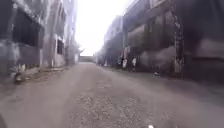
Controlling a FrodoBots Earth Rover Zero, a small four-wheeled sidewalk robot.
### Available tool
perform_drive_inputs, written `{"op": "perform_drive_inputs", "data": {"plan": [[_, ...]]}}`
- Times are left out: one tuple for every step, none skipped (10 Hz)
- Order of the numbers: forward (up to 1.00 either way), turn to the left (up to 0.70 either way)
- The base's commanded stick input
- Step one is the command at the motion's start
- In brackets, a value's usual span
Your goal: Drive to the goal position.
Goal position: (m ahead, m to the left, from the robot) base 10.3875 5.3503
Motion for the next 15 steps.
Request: {"op": "perform_drive_inputs", "data": {"plan": [[0.70,0.00],[0.70,0.00],[0.70,0.00],[0.70,0.00],[0.70,0.00],[0.70,0.01],[0.70,0.02],[0.70,0.02],[0.70,0.02],[0.70,0.05],[0.70,0.15],[0.70,0.34],[0.70,0.26],[0.70,0.02],[0.70,0.00]]}}
